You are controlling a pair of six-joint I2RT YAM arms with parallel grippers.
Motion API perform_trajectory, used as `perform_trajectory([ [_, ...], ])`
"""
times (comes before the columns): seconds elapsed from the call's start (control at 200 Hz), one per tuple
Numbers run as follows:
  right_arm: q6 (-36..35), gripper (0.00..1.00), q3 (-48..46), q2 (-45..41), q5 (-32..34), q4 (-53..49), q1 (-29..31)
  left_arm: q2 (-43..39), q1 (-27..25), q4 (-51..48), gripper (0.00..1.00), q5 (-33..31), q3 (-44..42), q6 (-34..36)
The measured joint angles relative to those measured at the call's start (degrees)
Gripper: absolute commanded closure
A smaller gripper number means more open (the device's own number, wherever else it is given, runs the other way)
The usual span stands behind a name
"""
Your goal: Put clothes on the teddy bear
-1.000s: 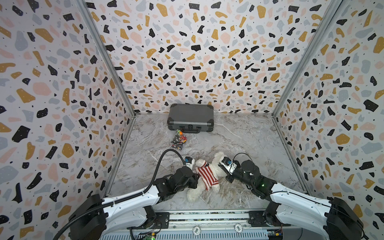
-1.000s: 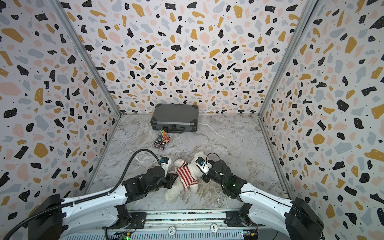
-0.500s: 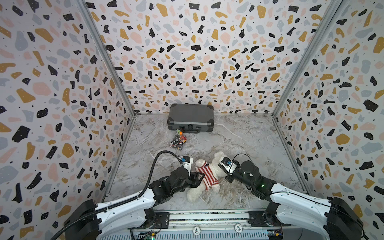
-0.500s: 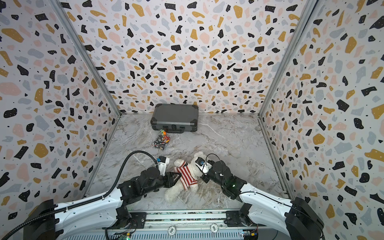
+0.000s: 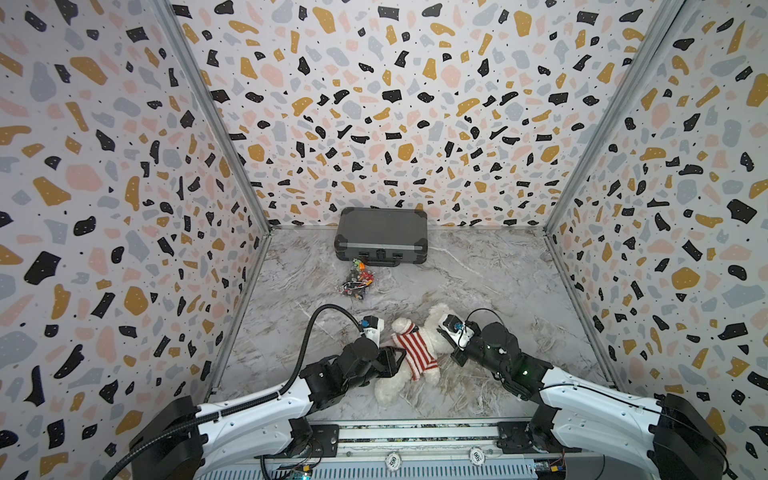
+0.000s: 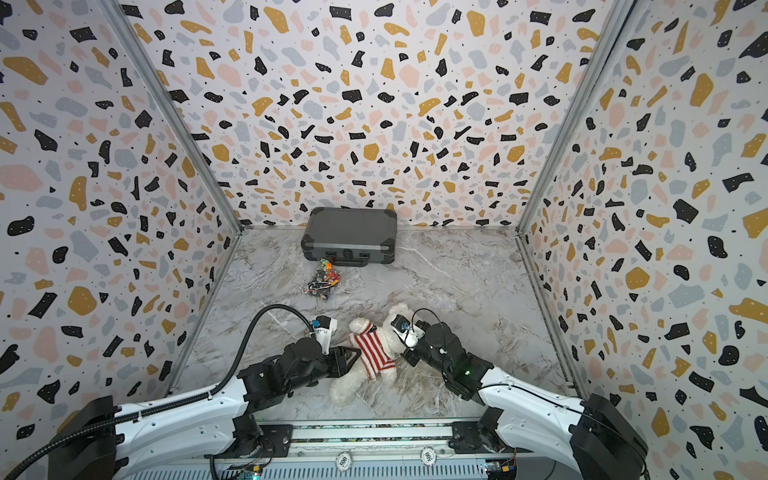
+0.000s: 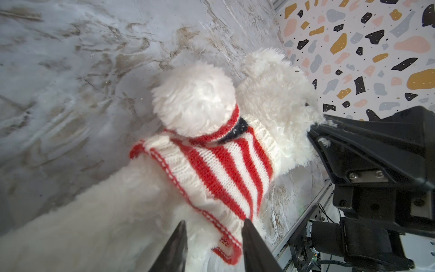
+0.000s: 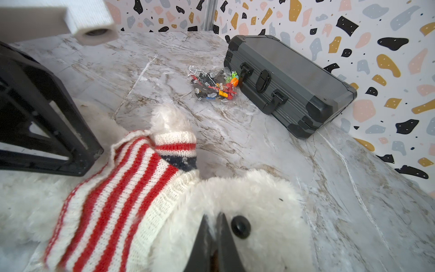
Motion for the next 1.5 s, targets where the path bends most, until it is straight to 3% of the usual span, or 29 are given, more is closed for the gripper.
perform_trajectory([
  [0.335,0.6,1.00,-0.2,0.1,0.0,0.5,0.2,7.8,-4.6,8.0,0.74,2.0,0.0,-0.7],
  [0.456,0.6,1.00,-0.6,0.1,0.0,0.9,0.3,8.1,-4.8,9.3,0.92,2.1,0.0,-1.2],
  [0.541,0.6,1.00,-0.8,0.1,0.0,1.0,0.3,8.1,-4.8,9.6,0.98,2.1,0.0,-1.4],
  [0.971,0.8,1.00,-0.8,-0.5,0.9,1.0,0.5,4.2,-4.8,7.7,1.00,-0.3,-6.3,-2.4],
  [1.071,1.1,0.89,-0.8,-0.1,0.8,1.1,0.5,4.7,-4.8,8.9,1.00,-0.3,-6.5,-2.9],
  [1.352,9.2,0.37,-0.8,-3.3,-0.4,-4.4,0.6,9.5,-4.8,14.6,1.00,0.5,-6.1,-2.9],
  [1.497,16.7,0.32,-1.3,-13.9,-2.2,-9.8,1.5,10.2,-4.8,16.2,1.00,0.6,-6.1,-2.9],
])
